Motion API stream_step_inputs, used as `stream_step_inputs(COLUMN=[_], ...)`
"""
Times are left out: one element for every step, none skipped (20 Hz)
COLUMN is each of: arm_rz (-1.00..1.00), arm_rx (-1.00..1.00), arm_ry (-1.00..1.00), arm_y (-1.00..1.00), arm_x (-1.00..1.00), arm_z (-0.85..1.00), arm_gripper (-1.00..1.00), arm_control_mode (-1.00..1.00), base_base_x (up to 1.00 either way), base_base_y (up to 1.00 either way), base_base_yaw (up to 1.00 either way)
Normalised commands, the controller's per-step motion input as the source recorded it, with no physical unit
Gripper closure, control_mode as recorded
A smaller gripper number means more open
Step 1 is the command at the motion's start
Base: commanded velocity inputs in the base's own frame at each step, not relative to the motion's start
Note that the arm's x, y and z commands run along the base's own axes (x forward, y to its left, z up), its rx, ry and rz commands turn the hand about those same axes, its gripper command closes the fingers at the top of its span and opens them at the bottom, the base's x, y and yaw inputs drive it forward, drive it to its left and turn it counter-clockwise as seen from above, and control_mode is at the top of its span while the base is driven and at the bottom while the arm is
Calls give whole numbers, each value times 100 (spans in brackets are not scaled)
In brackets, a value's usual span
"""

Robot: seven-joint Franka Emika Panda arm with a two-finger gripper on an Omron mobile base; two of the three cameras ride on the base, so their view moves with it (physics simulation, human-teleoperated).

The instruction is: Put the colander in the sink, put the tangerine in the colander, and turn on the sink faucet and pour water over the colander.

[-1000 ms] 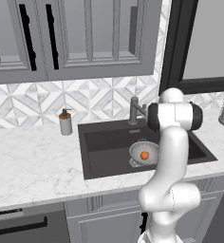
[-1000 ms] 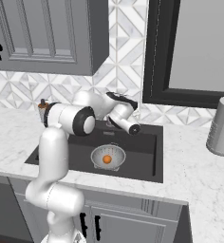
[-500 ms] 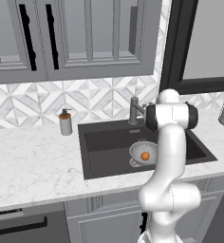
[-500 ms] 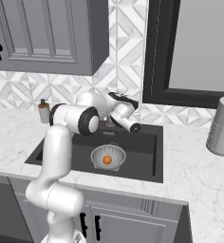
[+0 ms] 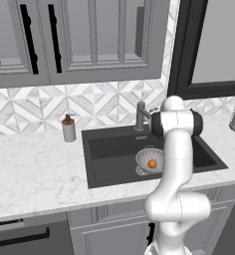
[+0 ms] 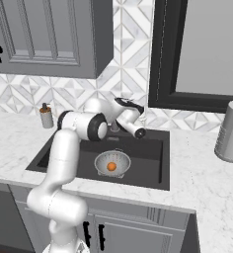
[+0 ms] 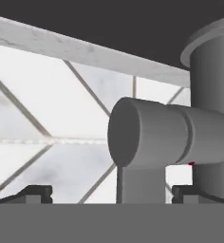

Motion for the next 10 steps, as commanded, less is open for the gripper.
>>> stream_step_inputs(arm_rz=[-6, -6, -7, -11, -11, -12, -14, -15, -14, -14], arm_rx=[1, 1, 1, 2, 3, 4, 5, 6, 8, 9], arm_ry=[0, 0, 0, 0, 0, 0, 0, 0, 0, 0], arm_y=[0, 0, -1, -14, -21, -31, -40, -49, -57, -63], arm_x=[12, 11, 6, 0, 0, 0, 0, 0, 0, 0], arm_z=[-23, -19, -14, -11, -9, -2, 0, 0, 0, 0], arm_gripper=[-100, 100, 100, 100, 100, 100, 100, 100, 100, 100], arm_control_mode=[-100, -100, -100, -100, -100, -100, -100, -100, -100, -100], base_base_x=[0, 0, 0, 0, 0, 0, 0, 0, 0, 0], base_base_y=[0, 0, 0, 0, 0, 0, 0, 0, 0, 0], base_base_yaw=[0, 0, 0, 0, 0, 0, 0, 0, 0, 0])
